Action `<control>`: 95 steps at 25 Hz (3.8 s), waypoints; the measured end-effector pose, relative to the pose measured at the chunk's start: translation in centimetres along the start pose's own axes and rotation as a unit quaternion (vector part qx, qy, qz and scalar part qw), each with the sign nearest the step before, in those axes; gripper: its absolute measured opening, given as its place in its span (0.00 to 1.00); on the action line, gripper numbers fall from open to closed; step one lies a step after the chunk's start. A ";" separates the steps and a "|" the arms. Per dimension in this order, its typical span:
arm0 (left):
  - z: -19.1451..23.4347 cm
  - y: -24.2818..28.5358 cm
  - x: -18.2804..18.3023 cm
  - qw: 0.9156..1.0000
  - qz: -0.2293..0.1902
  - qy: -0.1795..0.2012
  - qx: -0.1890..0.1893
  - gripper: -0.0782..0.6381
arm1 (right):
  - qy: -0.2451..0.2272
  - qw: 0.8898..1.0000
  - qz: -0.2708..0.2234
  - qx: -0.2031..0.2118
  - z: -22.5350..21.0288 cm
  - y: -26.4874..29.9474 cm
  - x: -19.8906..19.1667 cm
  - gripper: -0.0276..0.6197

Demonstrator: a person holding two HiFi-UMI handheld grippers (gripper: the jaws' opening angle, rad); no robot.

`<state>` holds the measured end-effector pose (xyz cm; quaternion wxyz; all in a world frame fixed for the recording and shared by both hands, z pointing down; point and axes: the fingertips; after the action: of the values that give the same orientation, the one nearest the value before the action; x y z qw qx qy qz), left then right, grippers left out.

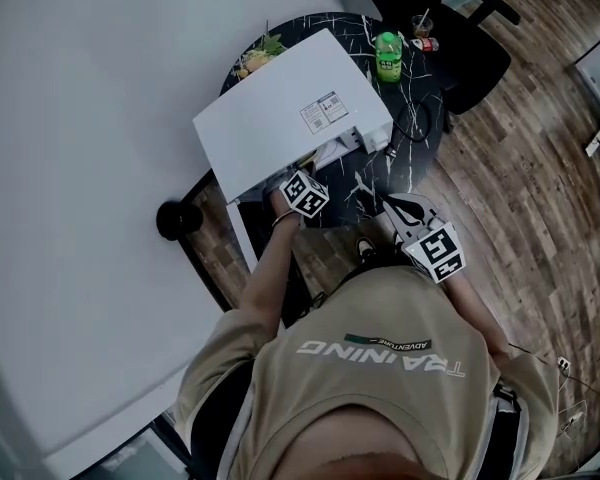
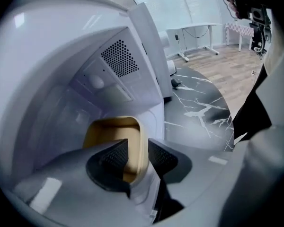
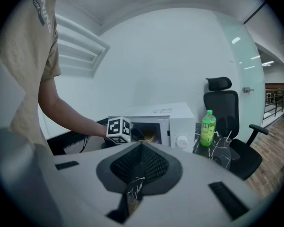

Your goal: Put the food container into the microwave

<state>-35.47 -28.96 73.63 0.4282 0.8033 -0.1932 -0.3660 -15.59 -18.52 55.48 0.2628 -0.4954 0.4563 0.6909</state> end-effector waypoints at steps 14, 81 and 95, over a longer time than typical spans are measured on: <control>-6.4 -9.6 2.0 0.987 -0.095 -0.121 -0.043 0.27 | -0.003 0.999 -0.031 0.031 2.7 -1.6 0.4 0.06; 8.6 -40.9 12.9 0.842 -0.441 -0.306 0.063 0.12 | -0.164 0.967 -0.195 0.015 -2.5 -0.7 26.8 0.06; 7.2 -41.4 10.6 0.839 -0.429 -0.316 0.107 0.12 | -0.188 0.962 -0.193 0.042 -0.6 0.0 26.3 0.05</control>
<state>-34.03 -16.38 32.17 0.0554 0.6871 0.0081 -0.7244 -25.13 -21.38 31.14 0.4927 -0.4236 0.3231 0.6881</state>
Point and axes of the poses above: the fingertips, and each gripper's own axes: y forward along the fingers, z to its left, x out of its top, and after that the axes turned 14 degrees about -y, right-handed
